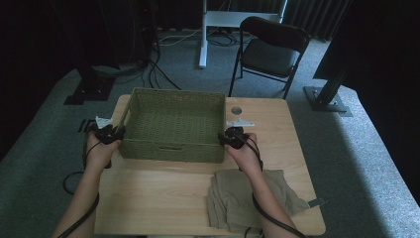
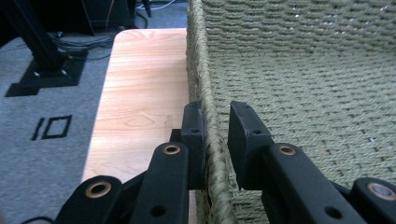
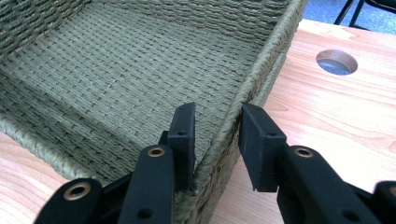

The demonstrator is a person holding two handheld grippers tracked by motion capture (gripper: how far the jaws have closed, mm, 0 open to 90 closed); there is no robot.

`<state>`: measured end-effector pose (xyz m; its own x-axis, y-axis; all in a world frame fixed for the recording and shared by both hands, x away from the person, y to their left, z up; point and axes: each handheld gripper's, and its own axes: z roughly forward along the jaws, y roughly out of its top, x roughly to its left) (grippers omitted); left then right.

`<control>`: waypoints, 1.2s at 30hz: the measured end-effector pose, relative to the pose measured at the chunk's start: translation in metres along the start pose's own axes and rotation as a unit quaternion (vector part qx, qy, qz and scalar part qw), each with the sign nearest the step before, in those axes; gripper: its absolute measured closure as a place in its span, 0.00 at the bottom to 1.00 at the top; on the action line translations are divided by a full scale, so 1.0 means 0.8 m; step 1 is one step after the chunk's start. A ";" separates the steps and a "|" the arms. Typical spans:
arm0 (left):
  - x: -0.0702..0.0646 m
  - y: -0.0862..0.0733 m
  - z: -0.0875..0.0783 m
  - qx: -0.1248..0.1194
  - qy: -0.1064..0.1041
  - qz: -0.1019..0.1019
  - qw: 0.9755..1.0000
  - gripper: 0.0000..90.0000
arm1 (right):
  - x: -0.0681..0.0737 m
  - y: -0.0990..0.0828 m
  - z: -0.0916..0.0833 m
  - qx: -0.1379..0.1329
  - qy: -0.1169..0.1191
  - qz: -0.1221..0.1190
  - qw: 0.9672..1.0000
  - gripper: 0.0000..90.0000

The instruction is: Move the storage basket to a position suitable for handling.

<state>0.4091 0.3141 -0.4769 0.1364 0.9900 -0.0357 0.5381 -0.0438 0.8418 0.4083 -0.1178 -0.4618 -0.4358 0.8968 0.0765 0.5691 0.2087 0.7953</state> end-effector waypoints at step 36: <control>-0.084 -0.001 0.010 -0.005 -0.028 -0.007 1.000 0.85 | -0.068 -0.021 -0.038 0.004 -0.044 0.036 0.998 0.81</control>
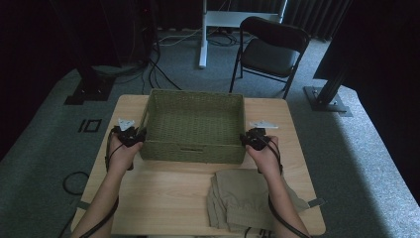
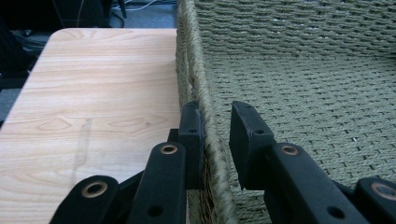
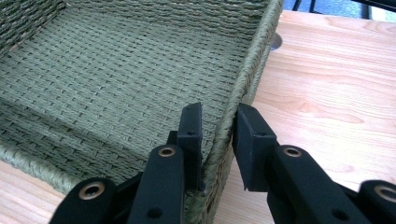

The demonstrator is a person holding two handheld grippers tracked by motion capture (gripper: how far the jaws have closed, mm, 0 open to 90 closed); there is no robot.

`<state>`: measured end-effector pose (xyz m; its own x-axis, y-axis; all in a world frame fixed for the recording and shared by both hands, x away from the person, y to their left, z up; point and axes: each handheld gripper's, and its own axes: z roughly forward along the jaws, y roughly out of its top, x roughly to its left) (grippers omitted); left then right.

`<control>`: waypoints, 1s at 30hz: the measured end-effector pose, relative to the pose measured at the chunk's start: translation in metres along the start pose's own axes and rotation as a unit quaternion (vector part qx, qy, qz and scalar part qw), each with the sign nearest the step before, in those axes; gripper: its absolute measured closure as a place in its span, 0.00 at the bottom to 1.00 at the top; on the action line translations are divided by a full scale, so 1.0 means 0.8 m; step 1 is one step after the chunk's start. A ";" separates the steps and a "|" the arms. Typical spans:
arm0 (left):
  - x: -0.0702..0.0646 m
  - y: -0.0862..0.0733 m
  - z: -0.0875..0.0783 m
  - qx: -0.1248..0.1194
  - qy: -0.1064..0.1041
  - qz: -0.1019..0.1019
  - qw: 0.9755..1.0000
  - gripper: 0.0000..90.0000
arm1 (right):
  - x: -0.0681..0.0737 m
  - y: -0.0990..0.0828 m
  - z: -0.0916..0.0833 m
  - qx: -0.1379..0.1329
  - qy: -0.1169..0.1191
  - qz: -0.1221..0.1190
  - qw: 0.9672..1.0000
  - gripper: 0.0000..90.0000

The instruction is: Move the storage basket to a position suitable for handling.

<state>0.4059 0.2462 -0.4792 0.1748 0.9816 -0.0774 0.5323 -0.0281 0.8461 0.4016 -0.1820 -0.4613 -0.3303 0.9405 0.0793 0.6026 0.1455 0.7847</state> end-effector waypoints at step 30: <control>-0.069 0.004 0.017 0.009 -0.043 0.018 0.999 0.84 | -0.069 -0.015 -0.028 -0.001 -0.025 0.035 0.999 0.85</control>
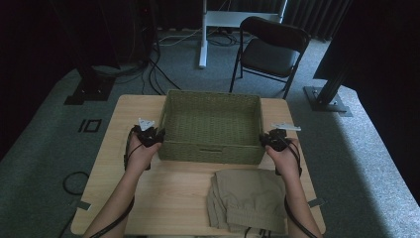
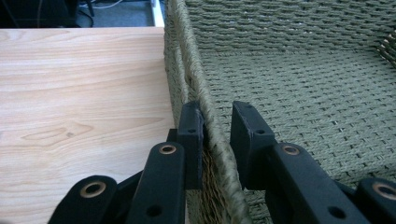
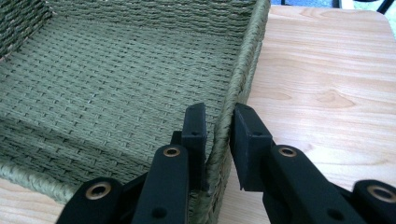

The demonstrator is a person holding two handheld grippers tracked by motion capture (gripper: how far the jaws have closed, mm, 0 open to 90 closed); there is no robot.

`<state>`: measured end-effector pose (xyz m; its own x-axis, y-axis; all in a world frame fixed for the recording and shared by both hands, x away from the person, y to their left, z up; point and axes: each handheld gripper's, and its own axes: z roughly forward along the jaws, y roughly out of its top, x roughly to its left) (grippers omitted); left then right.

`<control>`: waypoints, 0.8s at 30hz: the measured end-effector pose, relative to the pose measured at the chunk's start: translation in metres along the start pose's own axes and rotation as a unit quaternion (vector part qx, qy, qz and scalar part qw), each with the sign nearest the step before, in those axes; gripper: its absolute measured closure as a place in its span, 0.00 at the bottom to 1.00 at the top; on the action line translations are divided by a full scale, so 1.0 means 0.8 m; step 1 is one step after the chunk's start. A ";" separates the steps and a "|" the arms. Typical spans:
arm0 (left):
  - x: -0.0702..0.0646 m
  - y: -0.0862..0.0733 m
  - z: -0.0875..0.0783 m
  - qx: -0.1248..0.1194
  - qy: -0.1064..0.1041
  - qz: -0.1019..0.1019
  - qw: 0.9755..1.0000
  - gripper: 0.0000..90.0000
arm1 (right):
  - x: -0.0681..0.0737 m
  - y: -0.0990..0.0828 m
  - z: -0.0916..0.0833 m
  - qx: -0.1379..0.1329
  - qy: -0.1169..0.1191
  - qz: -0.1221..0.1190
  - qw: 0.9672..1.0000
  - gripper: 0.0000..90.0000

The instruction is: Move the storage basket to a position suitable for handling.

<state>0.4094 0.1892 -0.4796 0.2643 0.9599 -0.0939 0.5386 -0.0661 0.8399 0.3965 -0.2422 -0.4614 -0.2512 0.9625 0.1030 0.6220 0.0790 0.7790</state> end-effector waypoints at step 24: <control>-0.046 0.002 0.011 0.006 -0.020 0.005 1.000 0.84 | -0.049 -0.007 -0.016 -0.002 -0.012 0.015 1.000 0.86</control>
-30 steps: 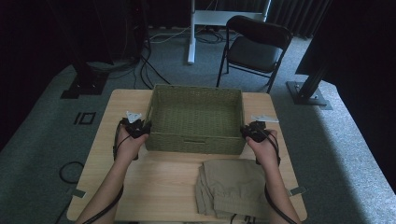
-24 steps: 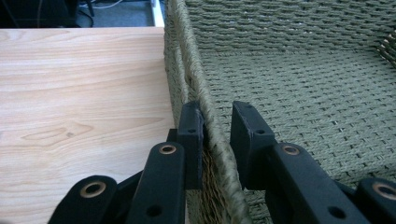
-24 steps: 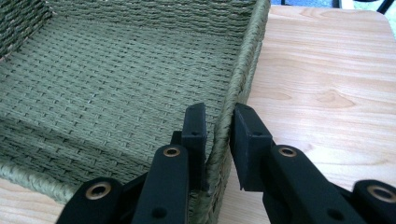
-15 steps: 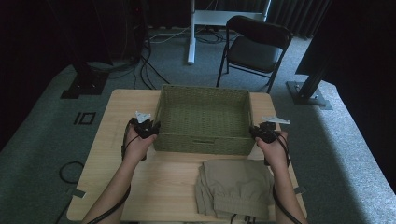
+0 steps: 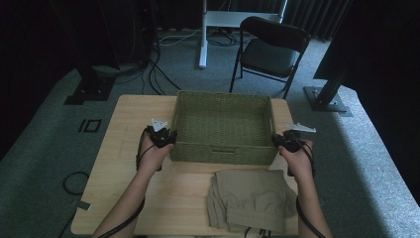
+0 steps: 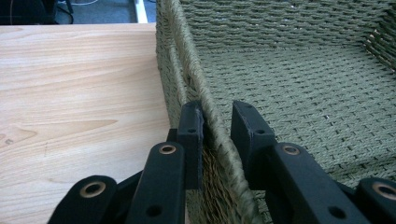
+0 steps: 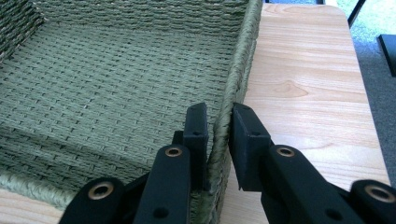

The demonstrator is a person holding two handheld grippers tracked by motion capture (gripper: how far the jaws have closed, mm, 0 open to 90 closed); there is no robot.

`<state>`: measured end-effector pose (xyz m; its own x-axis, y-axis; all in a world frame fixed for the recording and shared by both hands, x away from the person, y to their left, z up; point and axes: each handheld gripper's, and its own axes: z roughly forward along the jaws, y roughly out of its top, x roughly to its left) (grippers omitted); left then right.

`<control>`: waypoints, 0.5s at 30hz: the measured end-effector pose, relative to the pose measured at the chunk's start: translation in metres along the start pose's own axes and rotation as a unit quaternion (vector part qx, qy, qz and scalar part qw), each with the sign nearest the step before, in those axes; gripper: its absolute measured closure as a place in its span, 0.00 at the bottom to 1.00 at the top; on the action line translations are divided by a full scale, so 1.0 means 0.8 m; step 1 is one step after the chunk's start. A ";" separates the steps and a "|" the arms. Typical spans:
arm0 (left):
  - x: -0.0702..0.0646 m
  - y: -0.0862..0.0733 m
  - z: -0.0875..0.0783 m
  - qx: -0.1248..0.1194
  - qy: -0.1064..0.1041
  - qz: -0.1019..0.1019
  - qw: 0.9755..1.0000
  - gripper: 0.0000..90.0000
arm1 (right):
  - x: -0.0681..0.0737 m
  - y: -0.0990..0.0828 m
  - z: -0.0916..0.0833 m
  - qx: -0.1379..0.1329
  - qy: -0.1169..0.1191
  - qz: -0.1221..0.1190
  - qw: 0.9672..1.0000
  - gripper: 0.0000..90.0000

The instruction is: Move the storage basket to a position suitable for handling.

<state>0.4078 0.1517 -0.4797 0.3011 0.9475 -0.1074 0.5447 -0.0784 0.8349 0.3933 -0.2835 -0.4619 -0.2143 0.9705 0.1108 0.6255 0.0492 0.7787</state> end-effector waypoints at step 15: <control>-0.026 0.003 0.008 0.006 -0.018 0.012 1.000 0.82 | -0.027 -0.003 -0.008 0.000 -0.014 0.013 1.000 0.87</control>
<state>0.4076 0.1300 -0.4791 0.3429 0.9333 -0.1068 0.5467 -0.1058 0.8306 0.3916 -0.3060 -0.4620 -0.1762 0.9778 0.1137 0.6302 0.0233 0.7761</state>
